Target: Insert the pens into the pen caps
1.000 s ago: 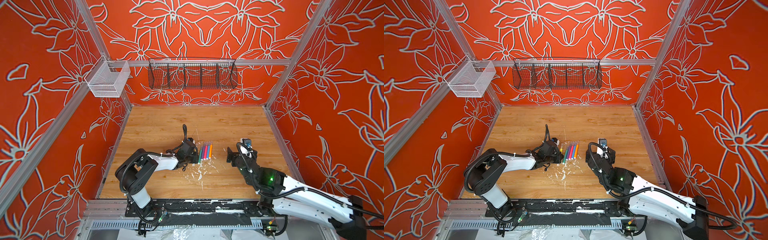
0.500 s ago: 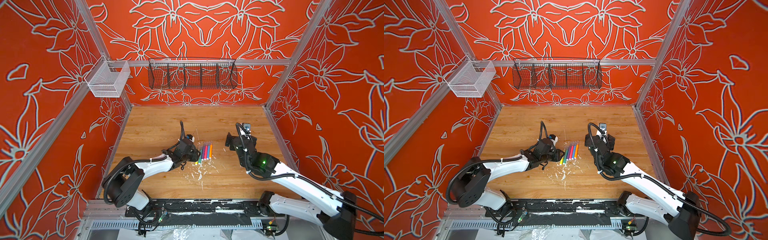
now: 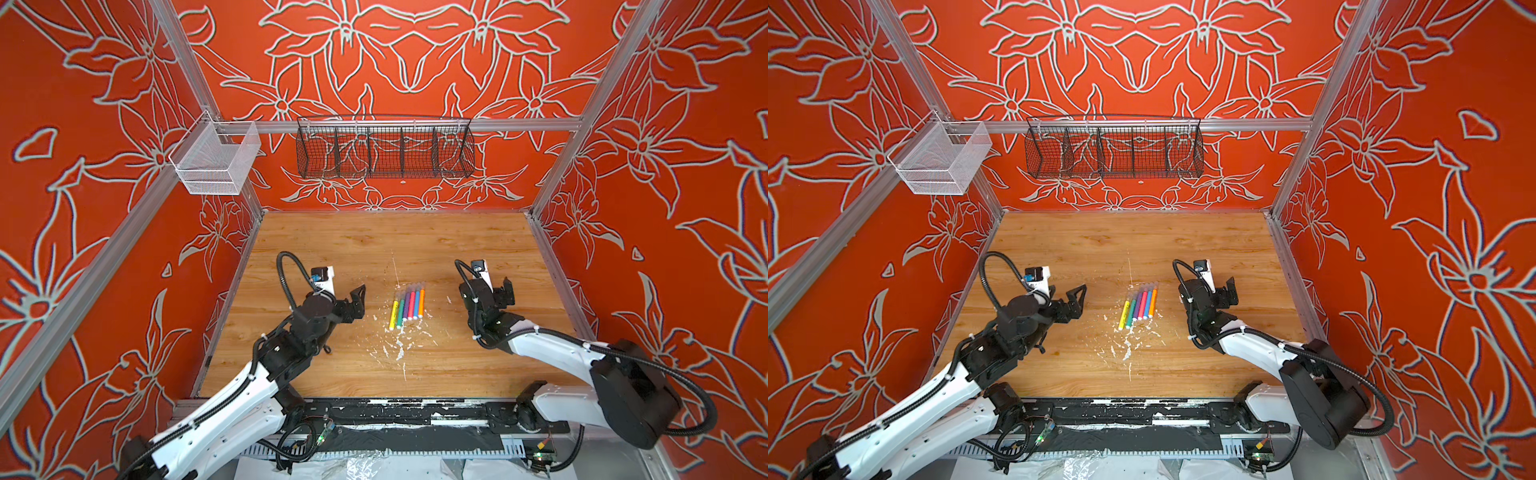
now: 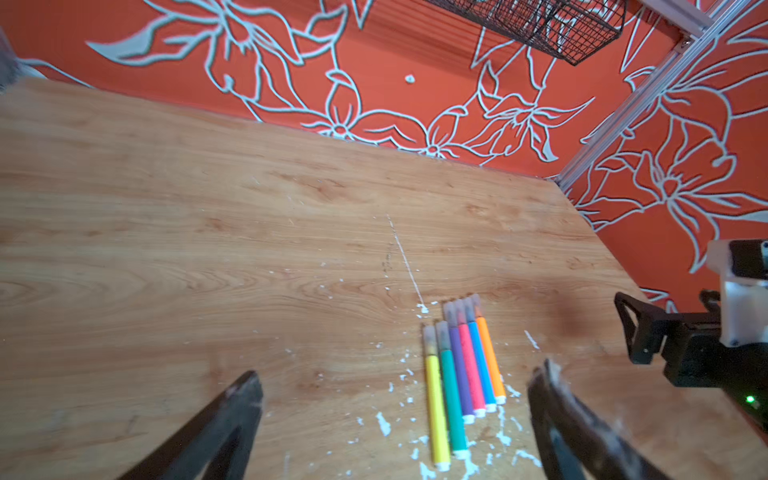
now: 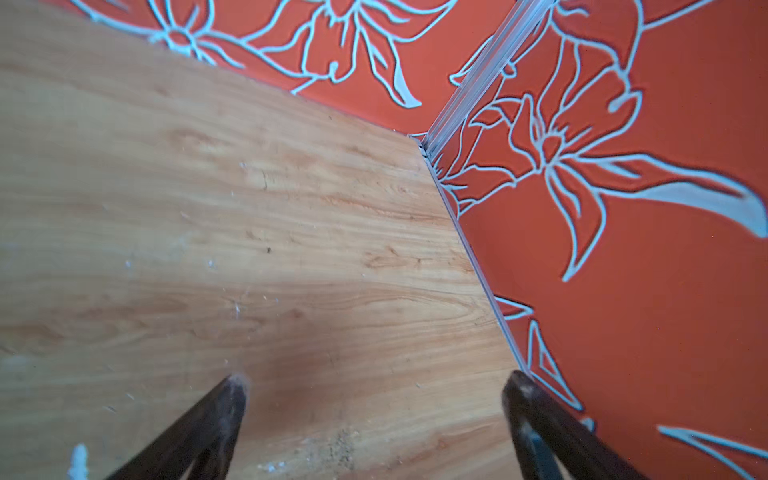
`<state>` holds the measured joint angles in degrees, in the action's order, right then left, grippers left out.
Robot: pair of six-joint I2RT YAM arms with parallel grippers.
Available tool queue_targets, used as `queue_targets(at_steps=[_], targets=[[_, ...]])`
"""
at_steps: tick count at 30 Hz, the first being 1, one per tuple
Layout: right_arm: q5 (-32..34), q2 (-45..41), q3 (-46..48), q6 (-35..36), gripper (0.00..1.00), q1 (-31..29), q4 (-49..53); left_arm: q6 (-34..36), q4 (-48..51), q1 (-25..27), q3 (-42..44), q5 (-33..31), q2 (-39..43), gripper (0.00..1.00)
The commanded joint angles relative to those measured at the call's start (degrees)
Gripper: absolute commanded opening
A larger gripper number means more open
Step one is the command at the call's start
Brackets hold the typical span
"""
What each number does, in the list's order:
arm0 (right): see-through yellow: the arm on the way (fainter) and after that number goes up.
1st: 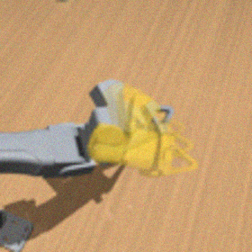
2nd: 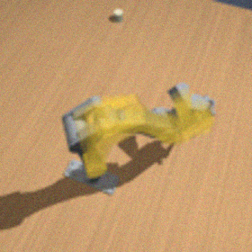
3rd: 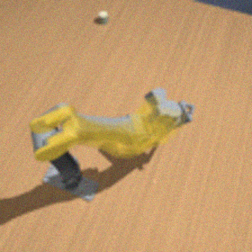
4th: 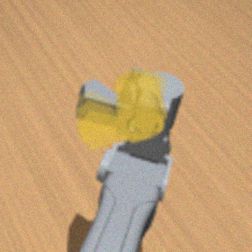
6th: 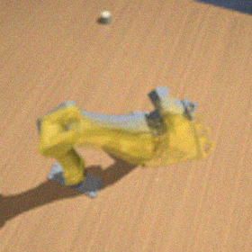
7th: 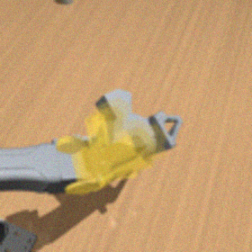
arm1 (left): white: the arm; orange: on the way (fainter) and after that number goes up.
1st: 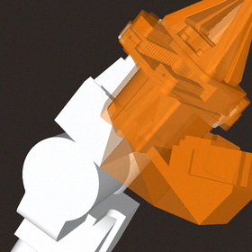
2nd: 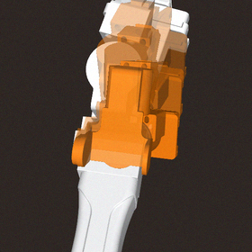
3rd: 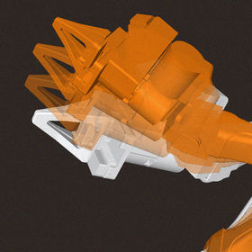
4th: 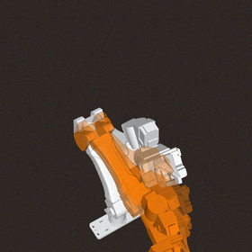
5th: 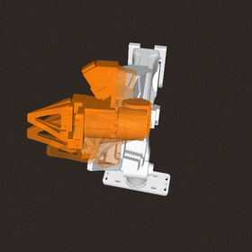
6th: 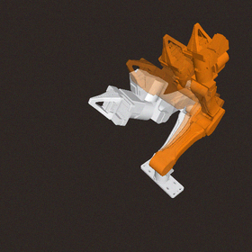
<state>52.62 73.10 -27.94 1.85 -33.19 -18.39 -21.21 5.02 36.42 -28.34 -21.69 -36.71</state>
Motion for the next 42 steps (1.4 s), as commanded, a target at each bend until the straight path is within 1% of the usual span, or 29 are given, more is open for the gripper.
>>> queue_targets(at_steps=[1, 2, 3, 5, 6, 7, 8, 9, 10, 11, 12, 13, 14, 16, 17, 18, 19, 20, 21, 22, 23, 25, 27, 30, 31, 33, 35, 37, 42], targets=[[0.97, 0.81, 5.61, 10.67, 0.98, 2.33, -14.85, 7.16, -5.03, -0.28, 7.65, -9.37, 6.05, 0.99], [1.31, 2.47, 7.98, 9.36, 0.98, 3.98, -19.95, 9.24, -7.66, -0.83, 10.60, -11.89, 8.02, 0.99], [-0.75, 3.79, 9.50, 11.36, 0.98, 5.19, -25.44, 11.53, -8.86, -1.52, 12.18, -12.48, 9.52, 0.99], [-3.79, 5.10, 9.44, 13.45, 0.98, 5.67, -27.31, 15.02, -13.68, -3.72, 15.95, -14.83, 11.05, 0.99], [-5.48, 5.94, 9.48, 13.93, 0.98, 6.19, -29.06, 16.62, -19.15, -5.57, 18.68, -15.60, 10.88, 0.99], [-7.23, 7.01, 9.86, 14.67, 0.98, 6.65, -32.19, 14.99, -20.37, -7.27, 19.68, -16.31, 11.02, 0.99], [-8.81, 7.89, 10.29, 15.36, 0.98, 7.10, -35.03, 14.67, -21.08, -8.60, 20.13, -15.37, 11.20, 0.99], [-10.44, 9.00, 10.67, 15.64, 0.98, 7.77, -37.82, 16.63, -24.08, -10.20, 21.01, -13.11, 10.99, 0.99], [-13.76, 10.12, 11.41, 14.22, 0.98, 9.39, -40.13, 20.08, -28.70, -11.46, 22.27, -11.97, 9.84, 0.99], [-16.73, 11.34, 12.09, 14.23, 0.98, 11.01, -43.33, 22.76, -32.54, -12.58, 23.14, -12.84, 7.80, 0.98], [-13.68, 11.58, 11.05, 12.10, 0.98, 12.28, -42.03, 24.58, -34.74, -14.19, 23.08, -14.99, 4.47, 0.98], [-14.52, 10.74, 10.02, 9.38, 0.98, 14.35, -38.68, 24.77, -34.68, -16.13, 22.01, -16.56, 0.61, 0.99], [-17.35, 9.30, 9.77, 6.79, 0.98, 16.45, -35.53, 23.29, -34.62, -18.06, 21.23, -16.62, -2.79, 0.99], [-26.30, 5.86, 10.43, 1.28, 0.95, 22.01, -29.87, 20.13, -40.62, -21.63, 21.77, -11.09, -11.94, 0.99], [-29.34, 4.97, 11.23, -0.37, 0.95, 23.97, -29.82, 19.79, -46.53, -22.68, 22.61, -9.21, -16.35, 0.99], [-32.28, 4.97, 12.80, -1.67, 0.95, 25.74, -31.66, 20.50, -53.03, -22.89, 22.85, -9.19, -22.16, 0.99], [-34.14, 7.01, 14.06, -2.34, 0.95, 26.92, -34.54, 23.30, -56.24, -22.81, 22.05, -9.45, -25.98, 0.99], [-34.74, 10.32, 14.55, -1.38, 0.94, 27.21, -40.64, 24.23, -56.66, -22.80, 21.15, -9.64, -27.88, 0.99], [-34.70, 10.76, 14.29, -0.62, 0.96, 26.80, -41.63, 24.43, -55.97, -22.93, 20.37, -10.10, -29.12, 1.00], [-34.77, 7.91, 12.25, -1.62, 0.96, 26.90, -33.26, 23.81, -56.20, -23.78, 20.12, -9.15, -30.65, 0.99], [-34.95, 7.29, 11.12, -2.28, 0.97, 27.11, -29.32, 23.19, -57.33, -24.97, 20.08, -7.66, -32.30, 0.99], [-34.30, 10.41, 12.10, -1.30, 0.97, 27.05, -36.84, 22.54, -61.53, -27.42, 19.64, -4.21, -37.26, 0.99], [-34.39, 7.74, 11.27, -2.12, 0.97, 26.95, -30.71, 23.64, -61.54, -27.88, 18.10, -2.23, -40.03, 0.99], [-34.22, 9.84, 11.93, -1.62, 0.97, 26.95, -35.60, 20.12, -53.58, -31.37, 15.39, 1.95, -39.94, 0.99], [-34.19, 9.02, 11.59, -1.90, 0.97, 27.00, -33.53, 20.18, -52.82, -31.52, 14.23, 2.17, -41.05, 0.98], [-34.22, 8.58, 11.23, -1.95, 0.97, 27.00, -32.07, 21.13, -53.38, -31.58, 12.70, 2.69, -43.29, 0.98], [-34.17, 9.66, 11.85, -1.81, 0.97, 27.07, -35.05, 20.69, -53.18, -31.50, 13.34, 2.47, -42.35, 0.97], [-34.16, 9.03, 11.48, -1.93, 0.97, 27.01, -33.26, 20.83, -52.83, -31.51, 13.46, 3.00, -42.06, 0.97], [-34.21, 9.16, 11.51, -1.91, 0.97, 27.00, -33.64, 21.04, -52.14, -31.69, 12.73, 3.71, -42.44, 0.97]])
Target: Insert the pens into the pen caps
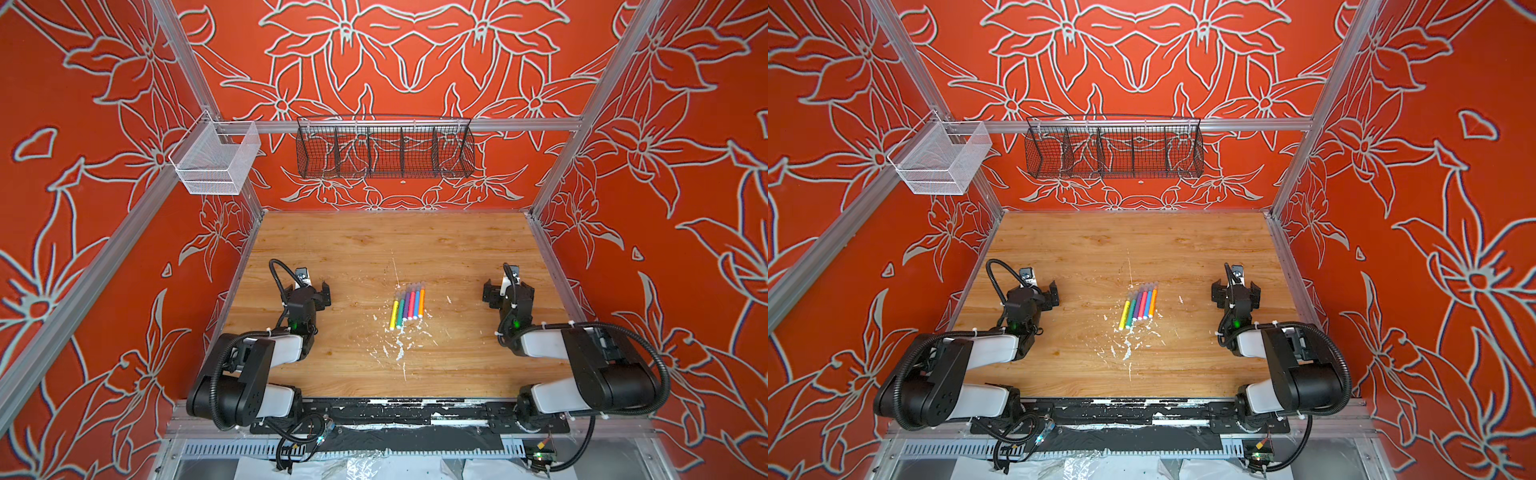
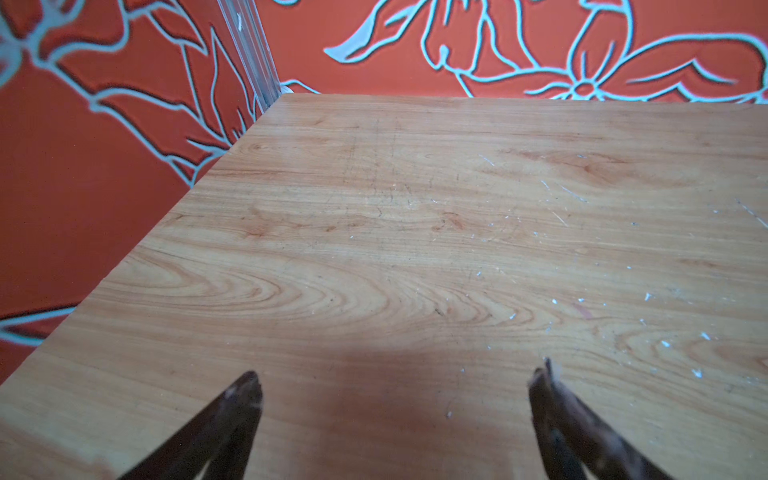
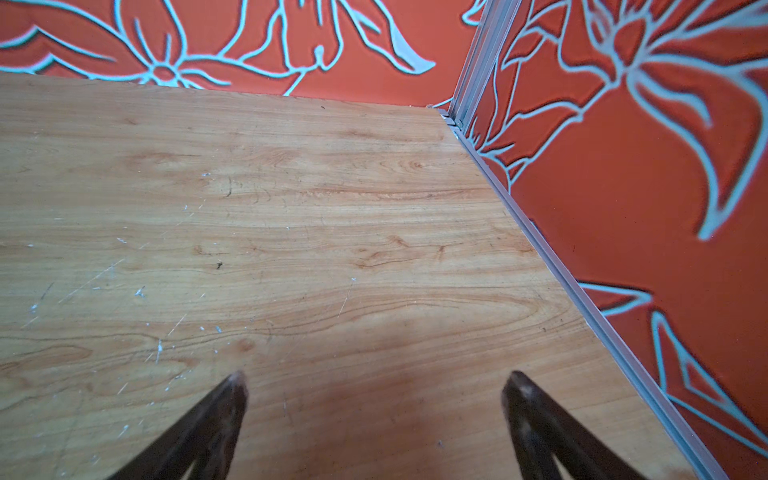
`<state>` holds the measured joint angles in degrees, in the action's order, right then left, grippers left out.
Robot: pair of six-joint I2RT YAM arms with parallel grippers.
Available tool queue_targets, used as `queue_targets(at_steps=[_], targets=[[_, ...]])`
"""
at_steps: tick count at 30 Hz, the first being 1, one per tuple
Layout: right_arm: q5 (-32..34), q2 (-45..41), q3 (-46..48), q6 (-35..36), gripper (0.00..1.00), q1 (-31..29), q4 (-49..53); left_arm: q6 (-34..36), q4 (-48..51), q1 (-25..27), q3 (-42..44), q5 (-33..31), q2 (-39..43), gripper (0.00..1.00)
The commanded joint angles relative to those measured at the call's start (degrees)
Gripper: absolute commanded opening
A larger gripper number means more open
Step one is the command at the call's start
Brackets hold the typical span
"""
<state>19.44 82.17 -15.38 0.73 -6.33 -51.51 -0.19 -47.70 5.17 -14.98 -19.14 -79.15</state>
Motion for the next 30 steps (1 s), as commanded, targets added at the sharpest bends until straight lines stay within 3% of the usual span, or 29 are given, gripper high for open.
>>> queue_targets(at_steps=[1, 10, 15, 17, 20, 30], targets=[[-1.05, 0.12, -0.97, -0.81, 0.97, 0.19, -0.77, 0.02, 0.55, -0.34, -0.49, 1.12, -0.06, 0.97], [-0.99, 0.09, -0.64, -0.52, 0.97, 0.03, -1.57, 0.10, 0.51, -0.36, -0.71, 1.20, -0.35, 0.97], [-2.28, -1.12, 9.27, -0.36, 0.97, 0.08, -17.97, 0.09, 0.51, -0.44, -0.68, 1.20, -0.37, 0.97], [-0.16, 0.04, 5.81, -0.76, 0.97, 0.00, -13.45, 0.09, 0.51, -0.41, -0.67, 1.21, -0.37, 0.97], [-0.55, 0.00, -1.95, -0.89, 0.97, 0.07, 1.70, 0.08, 0.51, -0.43, -0.67, 1.23, -0.39, 0.97], [-1.78, 0.10, -0.88, -0.56, 0.97, 0.28, -0.72, -0.98, 3.20, -2.07, -2.28, 3.54, -0.64, 0.97]])
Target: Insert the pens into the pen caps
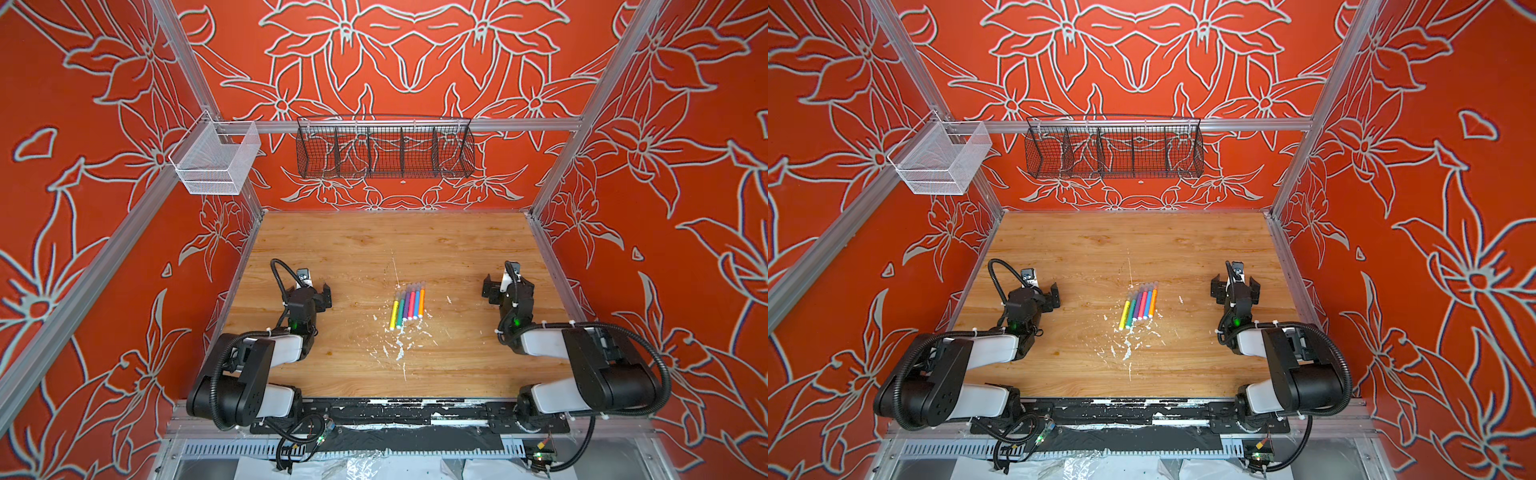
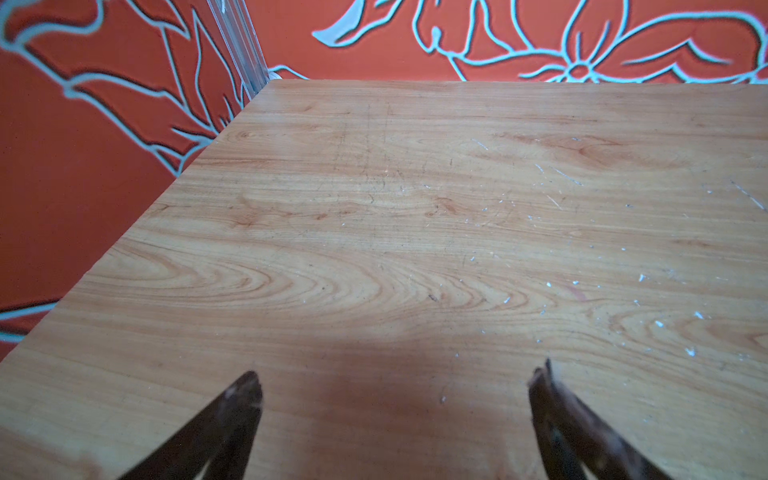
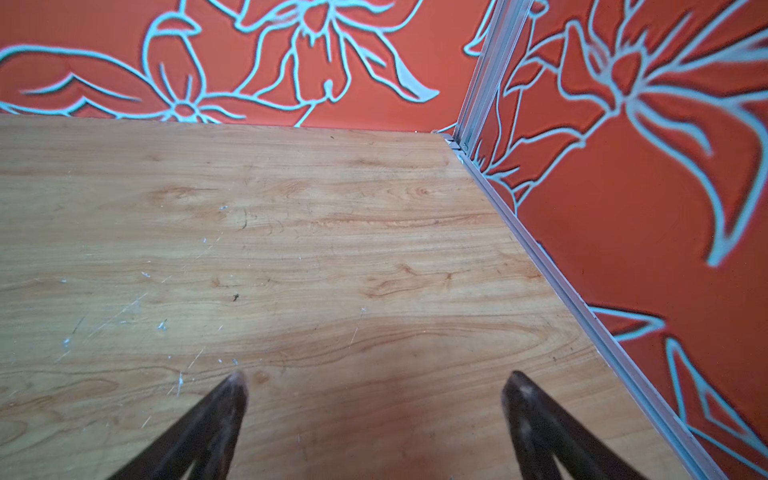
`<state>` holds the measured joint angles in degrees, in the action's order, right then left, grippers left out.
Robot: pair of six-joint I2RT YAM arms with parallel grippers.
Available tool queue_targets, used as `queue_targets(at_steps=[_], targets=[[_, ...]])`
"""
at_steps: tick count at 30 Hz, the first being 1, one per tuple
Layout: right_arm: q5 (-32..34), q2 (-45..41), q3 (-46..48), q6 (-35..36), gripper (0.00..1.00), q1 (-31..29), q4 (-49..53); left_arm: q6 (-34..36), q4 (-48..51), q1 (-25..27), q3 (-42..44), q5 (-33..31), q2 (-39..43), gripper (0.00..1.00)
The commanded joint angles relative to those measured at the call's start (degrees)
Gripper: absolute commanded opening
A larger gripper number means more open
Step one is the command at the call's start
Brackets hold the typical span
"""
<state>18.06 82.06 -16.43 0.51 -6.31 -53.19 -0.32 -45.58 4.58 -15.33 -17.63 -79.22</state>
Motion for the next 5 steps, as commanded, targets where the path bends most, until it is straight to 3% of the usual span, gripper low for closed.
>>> queue_targets(at_steps=[1, 5], targets=[[-0.40, 0.23, 0.17, -0.34, 0.97, 0.32, 0.80, -0.83, 1.70, -1.62, -2.09, 2.24, -0.41, 0.97], [-0.40, 0.24, 0.20, -0.27, 0.97, 0.31, 0.66, -0.91, 1.52, -1.60, -1.99, 2.33, -0.30, 0.97]])
